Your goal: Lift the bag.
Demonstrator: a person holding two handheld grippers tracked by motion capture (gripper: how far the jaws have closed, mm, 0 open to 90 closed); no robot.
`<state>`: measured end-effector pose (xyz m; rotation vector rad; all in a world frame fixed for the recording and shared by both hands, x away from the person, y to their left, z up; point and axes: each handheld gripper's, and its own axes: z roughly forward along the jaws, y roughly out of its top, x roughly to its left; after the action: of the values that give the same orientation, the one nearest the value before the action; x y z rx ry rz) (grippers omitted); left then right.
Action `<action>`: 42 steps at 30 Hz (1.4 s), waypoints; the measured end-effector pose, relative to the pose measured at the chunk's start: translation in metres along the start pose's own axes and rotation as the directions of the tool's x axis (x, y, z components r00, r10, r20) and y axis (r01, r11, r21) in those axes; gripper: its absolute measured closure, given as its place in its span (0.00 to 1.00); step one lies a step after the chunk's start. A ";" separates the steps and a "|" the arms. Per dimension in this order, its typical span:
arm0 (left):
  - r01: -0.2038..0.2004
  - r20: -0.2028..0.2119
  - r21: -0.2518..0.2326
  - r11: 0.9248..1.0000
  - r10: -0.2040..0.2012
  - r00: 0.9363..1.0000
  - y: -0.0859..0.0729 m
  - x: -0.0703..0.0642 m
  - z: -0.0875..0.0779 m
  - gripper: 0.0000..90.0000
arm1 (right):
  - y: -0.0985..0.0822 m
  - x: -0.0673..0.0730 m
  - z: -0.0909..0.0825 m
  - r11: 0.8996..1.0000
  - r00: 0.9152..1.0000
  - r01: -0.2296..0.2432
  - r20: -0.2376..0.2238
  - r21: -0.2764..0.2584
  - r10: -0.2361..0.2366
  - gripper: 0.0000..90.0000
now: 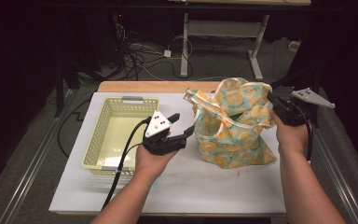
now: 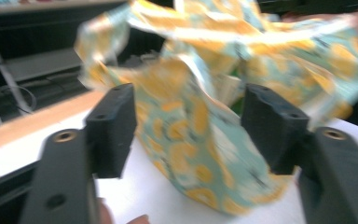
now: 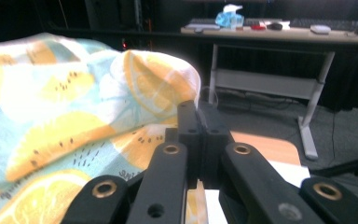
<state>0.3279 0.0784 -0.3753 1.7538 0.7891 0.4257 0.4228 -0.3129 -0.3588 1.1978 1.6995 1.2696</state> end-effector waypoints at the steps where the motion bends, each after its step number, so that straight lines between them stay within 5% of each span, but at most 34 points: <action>1: 0.003 0.003 0.001 1.000 -0.003 1.000 -0.004 -0.003 -0.001 0.34 | -0.003 -0.001 0.001 1.000 1.000 -0.001 0.000 0.013 0.001 1.00; 3: -0.010 0.011 0.008 1.000 0.009 1.000 -0.013 -0.010 -0.003 0.30 | -0.010 -0.001 0.002 1.000 1.000 0.002 -0.001 0.031 -0.002 1.00; 8: 0.046 0.062 0.046 0.998 -0.049 0.997 -0.035 -0.022 0.000 0.19 | -0.027 -0.002 0.004 0.997 1.000 0.003 -0.013 0.073 -0.002 1.00; 16: 0.005 0.090 0.147 0.989 -0.019 0.996 -0.061 -0.042 0.007 0.00 | -0.052 -0.003 0.006 0.989 0.998 0.005 -0.060 0.146 0.004 1.00; 20: -0.047 0.102 0.180 0.983 0.029 0.994 -0.076 -0.047 0.004 0.00 | -0.063 0.000 0.007 0.985 0.997 0.016 -0.076 0.170 -0.003 1.00; 23: -0.041 0.114 0.184 0.982 0.020 0.993 -0.085 -0.047 0.002 0.00 | -0.068 0.002 0.006 0.984 0.996 0.017 -0.086 0.177 -0.002 1.00; 32: -0.046 0.098 0.199 0.979 0.026 0.995 -0.098 -0.048 0.008 0.00 | -0.062 0.001 -0.011 0.990 0.993 0.005 -0.115 0.143 0.012 0.95; 42: -0.048 0.090 0.232 0.972 0.028 0.996 -0.104 -0.046 0.012 0.00 | -0.038 0.007 -0.053 0.999 0.988 0.033 -0.150 0.026 -0.029 0.91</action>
<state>0.2720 0.0557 -0.4719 1.9957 0.7689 0.2888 0.3626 -0.3273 -0.3799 1.1121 1.8427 1.3499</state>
